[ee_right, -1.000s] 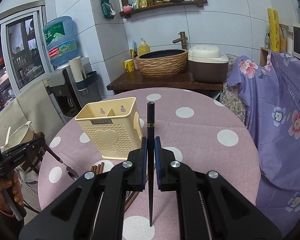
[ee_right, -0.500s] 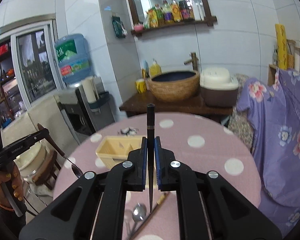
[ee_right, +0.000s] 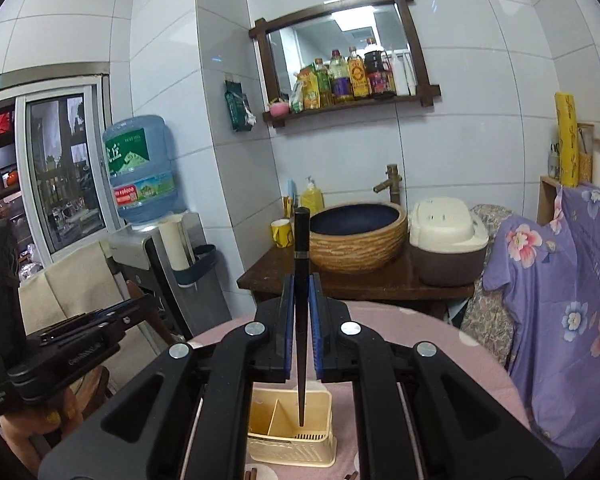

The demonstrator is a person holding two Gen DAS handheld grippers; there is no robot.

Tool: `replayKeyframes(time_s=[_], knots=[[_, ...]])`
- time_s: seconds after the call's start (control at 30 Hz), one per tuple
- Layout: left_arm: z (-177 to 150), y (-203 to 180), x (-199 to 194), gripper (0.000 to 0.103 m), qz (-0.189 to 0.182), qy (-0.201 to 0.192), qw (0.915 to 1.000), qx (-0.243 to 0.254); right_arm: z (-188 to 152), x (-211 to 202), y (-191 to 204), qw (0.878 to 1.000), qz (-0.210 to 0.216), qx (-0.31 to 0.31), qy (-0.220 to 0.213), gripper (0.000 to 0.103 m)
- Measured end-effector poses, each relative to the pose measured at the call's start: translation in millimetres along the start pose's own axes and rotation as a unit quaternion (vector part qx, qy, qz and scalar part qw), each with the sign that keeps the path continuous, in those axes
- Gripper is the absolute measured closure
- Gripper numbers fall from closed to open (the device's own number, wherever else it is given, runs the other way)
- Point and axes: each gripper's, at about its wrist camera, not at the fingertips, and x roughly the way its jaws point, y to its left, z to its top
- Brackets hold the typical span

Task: Organize utensils
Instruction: 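Lower the spoon and chopstick into the holder and open both grippers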

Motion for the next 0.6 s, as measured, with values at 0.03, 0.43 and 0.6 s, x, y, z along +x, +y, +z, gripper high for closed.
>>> replayKeyframes(time_s=[0.03, 0.43, 0.6], knots=[[-4, 1, 5, 0.087, 0.004, -0.001, 1.0000, -0.002, -8, 6, 0, 1.000, -0.002, -0.001, 0.003, 0.095], [-63, 11, 47, 0.087, 0.020, 0.051, 0.9985, 0.008, -83, 47, 0, 0.998, 0.002, -0.010, 0.063, 0.095], [-76, 11, 58, 0.087, 0.024, 0.066, 0.9974, 0.014, -95, 49, 0, 0.998, 0.001, -0.019, 0.067, 0.095]])
